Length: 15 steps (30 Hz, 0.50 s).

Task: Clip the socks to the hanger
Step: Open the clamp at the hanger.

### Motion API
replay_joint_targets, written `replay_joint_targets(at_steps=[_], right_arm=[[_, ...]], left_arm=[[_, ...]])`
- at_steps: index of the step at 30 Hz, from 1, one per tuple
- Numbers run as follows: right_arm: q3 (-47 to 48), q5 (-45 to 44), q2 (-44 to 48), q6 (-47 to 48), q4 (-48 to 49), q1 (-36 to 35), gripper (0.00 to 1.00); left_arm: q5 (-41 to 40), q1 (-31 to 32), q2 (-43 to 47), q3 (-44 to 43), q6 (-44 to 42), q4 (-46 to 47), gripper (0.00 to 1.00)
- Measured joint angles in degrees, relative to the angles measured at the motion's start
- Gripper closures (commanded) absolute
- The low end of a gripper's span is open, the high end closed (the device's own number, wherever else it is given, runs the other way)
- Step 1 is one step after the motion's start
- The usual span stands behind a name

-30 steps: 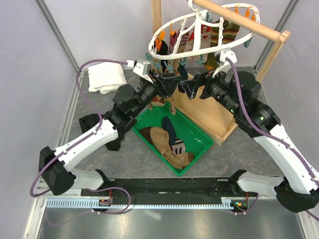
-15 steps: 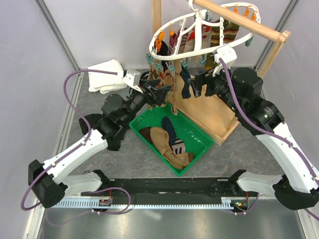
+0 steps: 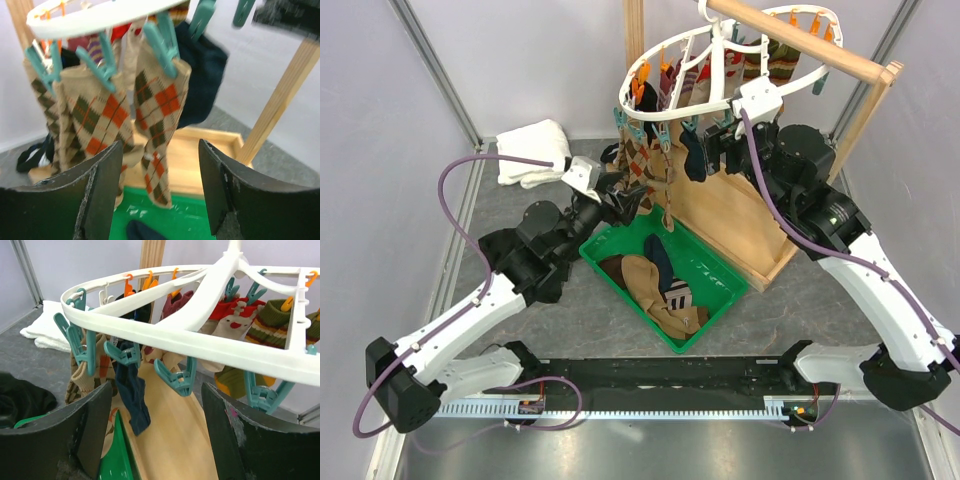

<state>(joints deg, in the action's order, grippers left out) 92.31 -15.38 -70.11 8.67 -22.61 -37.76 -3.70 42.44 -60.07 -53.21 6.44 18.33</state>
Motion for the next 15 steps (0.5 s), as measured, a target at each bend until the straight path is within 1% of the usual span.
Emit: replay_joint_targets(at_steps=[7,10,15], right_arm=[[0.0,-0.2,-2.0,2.4,3.1,0.0,0.29],[0.0,-0.1,-2.9,3.1,4.2,0.4,0.3],[0.0,0.1,-3.7,3.6,5.4,1.9,0.37]], left_arm=[[-1.6,0.0,2.5,5.0,-2.1,-3.1,0.31],[-1.8,0.0,2.7,5.5,-2.7,-4.0,0.31],[-2.0,0.0,3.6,5.7,-3.5,-4.6,0.31]])
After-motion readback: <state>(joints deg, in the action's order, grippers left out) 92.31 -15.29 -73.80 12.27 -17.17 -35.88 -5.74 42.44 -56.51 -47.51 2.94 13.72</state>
